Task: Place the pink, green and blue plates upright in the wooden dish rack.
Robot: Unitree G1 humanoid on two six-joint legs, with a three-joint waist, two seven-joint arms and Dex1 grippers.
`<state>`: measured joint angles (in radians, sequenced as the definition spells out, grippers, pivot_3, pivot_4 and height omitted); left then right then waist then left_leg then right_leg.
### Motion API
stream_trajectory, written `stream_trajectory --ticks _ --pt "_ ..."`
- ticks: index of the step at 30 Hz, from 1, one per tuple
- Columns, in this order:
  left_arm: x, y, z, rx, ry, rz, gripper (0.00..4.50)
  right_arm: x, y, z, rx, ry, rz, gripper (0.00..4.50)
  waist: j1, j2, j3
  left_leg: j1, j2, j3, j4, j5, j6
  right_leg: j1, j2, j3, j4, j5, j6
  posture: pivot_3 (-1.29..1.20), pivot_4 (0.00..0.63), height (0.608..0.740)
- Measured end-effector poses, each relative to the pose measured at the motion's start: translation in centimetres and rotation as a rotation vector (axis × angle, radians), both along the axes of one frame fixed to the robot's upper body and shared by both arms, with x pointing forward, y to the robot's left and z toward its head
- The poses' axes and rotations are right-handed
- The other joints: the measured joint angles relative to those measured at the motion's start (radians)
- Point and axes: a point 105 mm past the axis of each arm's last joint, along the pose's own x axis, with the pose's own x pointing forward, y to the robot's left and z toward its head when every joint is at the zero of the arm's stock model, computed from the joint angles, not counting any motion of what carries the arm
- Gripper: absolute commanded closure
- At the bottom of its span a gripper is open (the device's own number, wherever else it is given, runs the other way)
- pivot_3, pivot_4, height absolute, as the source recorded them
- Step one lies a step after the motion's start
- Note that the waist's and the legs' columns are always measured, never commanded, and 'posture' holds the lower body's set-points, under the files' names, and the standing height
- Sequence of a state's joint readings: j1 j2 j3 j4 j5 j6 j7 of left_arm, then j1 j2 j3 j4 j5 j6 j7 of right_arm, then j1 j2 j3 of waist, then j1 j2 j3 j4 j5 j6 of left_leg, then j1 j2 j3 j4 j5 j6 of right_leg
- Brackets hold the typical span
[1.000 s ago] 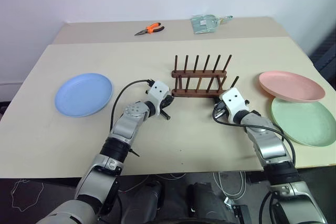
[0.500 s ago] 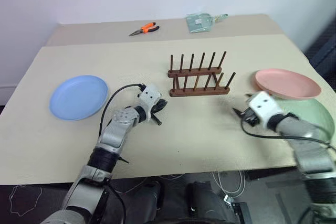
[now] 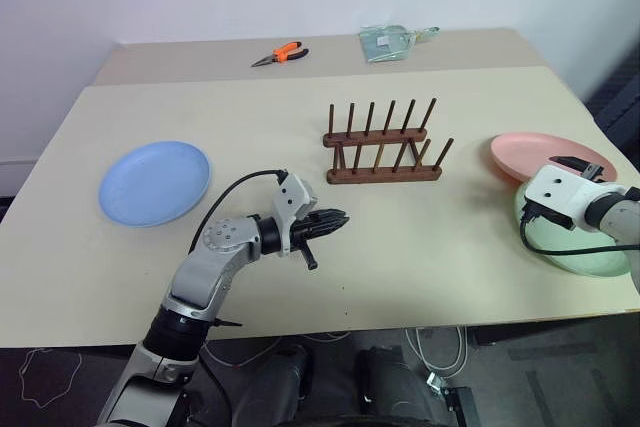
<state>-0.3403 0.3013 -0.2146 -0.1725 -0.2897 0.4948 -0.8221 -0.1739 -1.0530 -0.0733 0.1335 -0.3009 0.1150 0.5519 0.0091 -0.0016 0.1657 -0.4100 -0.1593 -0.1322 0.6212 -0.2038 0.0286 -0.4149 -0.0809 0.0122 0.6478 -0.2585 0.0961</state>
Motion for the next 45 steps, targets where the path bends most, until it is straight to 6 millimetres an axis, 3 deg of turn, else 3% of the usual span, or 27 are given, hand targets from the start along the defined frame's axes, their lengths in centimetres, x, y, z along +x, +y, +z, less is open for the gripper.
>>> stream_trajectory --ticks 2,7,13,16,17,19,22,23,25,30,36,45 --pt "0.0 -0.1 0.1 -0.009 0.001 0.006 4.15 0.2 -0.7 -0.9 -0.046 0.026 -0.009 1.98 0.003 0.0 0.0 0.0 0.0 0.0 0.0 0.0 0.0 0.0 0.0 0.0 0.0 0.0 0.0 0.0 0.15 0.727" --pt "-0.1 0.2 0.0 -0.002 0.006 0.023 4.15 0.7 -1.7 -2.1 -0.126 0.044 -0.012 4.47 0.004 0.0 0.0 0.0 0.0 0.0 0.0 0.001 0.001 0.0 0.0 0.0 0.0 0.0 0.0 0.0 0.15 0.727" --pt "-0.2 0.5 0.1 -0.008 0.012 0.038 4.15 1.1 -1.1 -1.3 -0.184 -0.004 0.036 4.47 0.003 0.001 0.001 0.0 0.0 0.0 0.0 0.001 0.001 0.0 0.0 0.0 0.0 0.0 0.0 0.0 0.15 0.727" --pt "0.0 1.2 0.2 -0.015 0.013 0.07 4.15 2.0 1.2 1.1 -0.143 -0.099 0.101 4.47 -0.002 0.003 0.002 0.0 0.0 0.001 0.0 0.001 0.001 -0.001 0.0 0.001 0.001 0.0 0.0 0.0 0.15 0.727" --pt "0.1 1.5 0.3 -0.017 0.014 0.08 4.15 2.6 2.5 2.7 -0.063 -0.166 0.124 4.47 -0.005 0.003 0.002 0.0 0.0 0.001 0.0 0.001 0.0 -0.001 0.001 0.001 0.001 0.0 0.001 0.0 0.15 0.727" --pt "0.0 1.7 0.3 -0.018 0.015 0.087 4.15 3.4 7.3 6.9 0.258 -0.343 0.238 4.47 -0.015 0.002 0.003 0.0 0.001 0.0 -0.001 0.001 0.001 -0.001 0.001 0.001 0.001 0.001 0.003 0.0 0.15 0.727" --pt "0.0 1.7 0.3 -0.018 0.014 0.086 4.15 2.2 13.3 11.3 0.775 -0.413 0.447 4.47 -0.013 -0.001 0.004 0.0 0.001 -0.001 -0.001 0.001 0.001 -0.001 0.002 0.0 0.001 0.001 0.003 0.0 0.15 0.727" --pt "0.0 1.7 0.3 -0.017 0.013 0.088 4.15 1.4 14.7 12.3 0.927 -0.384 0.51 4.47 -0.002 -0.001 0.004 0.0 0.0 -0.002 -0.002 0.001 0.002 -0.001 0.001 0.0 0.0 0.001 0.003 0.0 0.15 0.727" --pt "0.2 2.0 0.3 -0.012 0.011 0.098 4.15 0.8 15.6 13.2 1.132 -0.341 0.548 4.47 0.014 -0.002 0.005 -0.001 0.0 -0.002 -0.001 0.0 0.002 0.0 0.001 0.0 -0.002 0.001 0.002 0.0 0.15 0.727" --pt "0.4 2.4 0.6 -0.02 0.005 0.121 4.15 0.9 15.9 12.0 1.326 -0.234 0.483 4.47 0.032 -0.002 0.005 -0.002 -0.001 -0.001 -0.001 -0.002 0.002 -0.001 -0.001 0.001 -0.003 0.001 0.002 0.0 0.15 0.727" --pt "0.1 2.2 0.7 -0.039 0.008 0.115 4.15 0.9 15.3 11.4 1.374 -0.218 0.435 4.47 0.029 -0.001 0.005 -0.004 -0.001 0.0 -0.003 0.0 0.003 -0.006 0.0 0.001 -0.001 0.002 0.002 0.0 0.15 0.727" --pt "0.2 2.3 0.9 -0.047 0.009 0.118 4.15 1.7 14.1 8.6 1.446 -0.098 0.371 4.47 0.029 -0.001 0.005 -0.006 -0.001 0.0 -0.002 0.0 0.003 -0.008 0.0 0.001 -0.001 0.002 0.002 0.0 0.15 0.727"
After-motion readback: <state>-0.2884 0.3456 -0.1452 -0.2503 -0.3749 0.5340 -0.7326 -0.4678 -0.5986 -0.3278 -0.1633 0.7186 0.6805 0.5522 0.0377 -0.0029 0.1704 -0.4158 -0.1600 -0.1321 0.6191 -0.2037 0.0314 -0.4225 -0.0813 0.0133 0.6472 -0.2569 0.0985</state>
